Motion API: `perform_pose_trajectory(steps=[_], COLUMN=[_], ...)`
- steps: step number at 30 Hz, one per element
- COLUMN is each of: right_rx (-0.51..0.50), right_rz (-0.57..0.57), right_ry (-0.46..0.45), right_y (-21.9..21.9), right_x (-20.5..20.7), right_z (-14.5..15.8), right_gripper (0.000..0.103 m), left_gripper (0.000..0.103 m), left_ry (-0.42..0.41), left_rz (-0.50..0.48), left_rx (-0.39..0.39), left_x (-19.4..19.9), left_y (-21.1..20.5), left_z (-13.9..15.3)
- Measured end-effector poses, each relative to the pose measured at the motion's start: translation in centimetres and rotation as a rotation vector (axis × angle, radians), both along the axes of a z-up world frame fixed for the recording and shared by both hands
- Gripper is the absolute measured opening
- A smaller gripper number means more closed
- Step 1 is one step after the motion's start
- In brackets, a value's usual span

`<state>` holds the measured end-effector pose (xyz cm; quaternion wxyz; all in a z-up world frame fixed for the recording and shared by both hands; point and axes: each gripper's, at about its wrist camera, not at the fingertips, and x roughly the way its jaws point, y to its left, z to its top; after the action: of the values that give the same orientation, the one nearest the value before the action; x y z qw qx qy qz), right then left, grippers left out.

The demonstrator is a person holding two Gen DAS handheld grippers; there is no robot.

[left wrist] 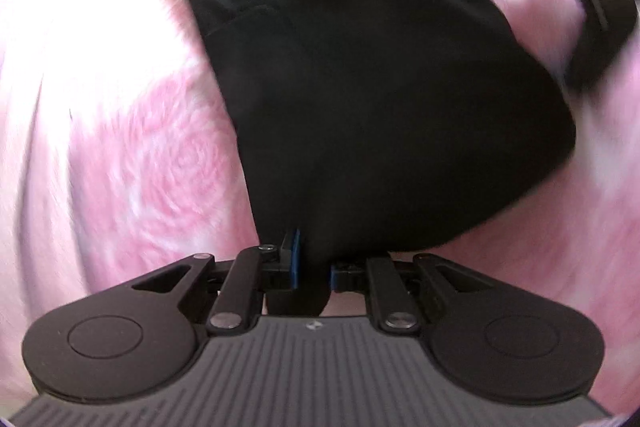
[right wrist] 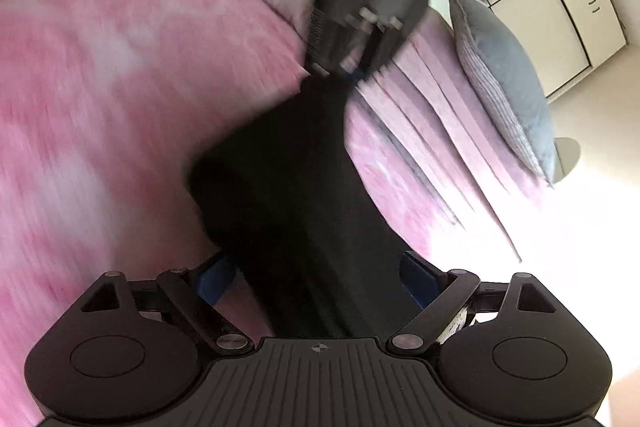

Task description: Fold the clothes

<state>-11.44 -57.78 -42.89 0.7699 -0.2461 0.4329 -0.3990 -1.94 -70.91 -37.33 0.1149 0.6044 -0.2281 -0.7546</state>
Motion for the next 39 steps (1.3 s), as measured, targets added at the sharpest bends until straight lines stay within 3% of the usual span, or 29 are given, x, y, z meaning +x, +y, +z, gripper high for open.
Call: perform_pose_trajectory(steps=[2, 6, 8, 9, 12, 18, 25, 28, 30, 32, 33, 36, 39], right_rx=[-0.006, 0.035, 0.083, 0.109, 0.175, 0.243, 0.376, 0.421, 0.432, 0.455, 0.483, 0.547, 0.622], right_rz=[-0.006, 0.032, 0.058, 0.059, 0.063, 0.079, 0.17, 0.217, 0.234, 0.227, 0.226, 0.196, 0.112], right_ry=[0.025, 0.056, 0.071, 0.067, 0.052, 0.002, -0.098, -0.115, -0.095, -0.058, -0.028, -0.053, -0.09], right_y=[-0.6, -2.1, -2.8, -2.9, -3.0, -0.5, 8.0, 12.2, 14.3, 15.1, 15.4, 17.0, 16.0], right_x=[-1.2, -1.5, -1.6, -2.0, -2.4, -2.0, 1.4, 3.4, 4.4, 5.0, 5.1, 3.0, 0.0], right_z=[0.0, 0.6, 1.3, 1.6, 2.9, 6.7, 9.9, 9.7, 8.7, 7.5, 7.1, 7.7, 9.1], right_gripper=[0.087, 0.085, 0.045, 0.017, 0.011, 0.009, 0.009, 0.01, 0.011, 0.02, 0.031, 0.056, 0.058], left_gripper=[0.011, 0.008, 0.007, 0.006, 0.006, 0.006, 0.006, 0.008, 0.016, 0.022, 0.022, 0.026, 0.031], left_ry=[-0.071, -0.091, -0.08, -0.074, -0.054, -0.032, -0.111, -0.156, -0.191, -0.25, -0.28, -0.274, -0.205], left_rz=[-0.112, -0.132, -0.109, -0.096, -0.074, -0.038, 0.043, 0.053, 0.048, 0.052, 0.059, 0.128, 0.27], left_rx=[-0.112, -0.208, -0.216, -0.217, -0.226, -0.212, -0.071, -0.028, 0.004, 0.042, 0.061, 0.093, 0.117], left_x=[0.1, -0.1, -0.1, -0.1, 0.6, 2.4, 8.7, 10.8, 11.9, 12.2, 12.5, 13.6, 14.7], left_y=[1.8, 3.4, 3.5, 3.5, 3.8, 7.2, 17.0, 21.1, 23.2, 24.5, 24.9, 25.4, 24.1], left_z=[-1.3, -1.8, -1.3, -0.9, 0.9, 3.3, 6.4, 5.6, 3.9, 2.0, 1.2, 1.6, 4.0])
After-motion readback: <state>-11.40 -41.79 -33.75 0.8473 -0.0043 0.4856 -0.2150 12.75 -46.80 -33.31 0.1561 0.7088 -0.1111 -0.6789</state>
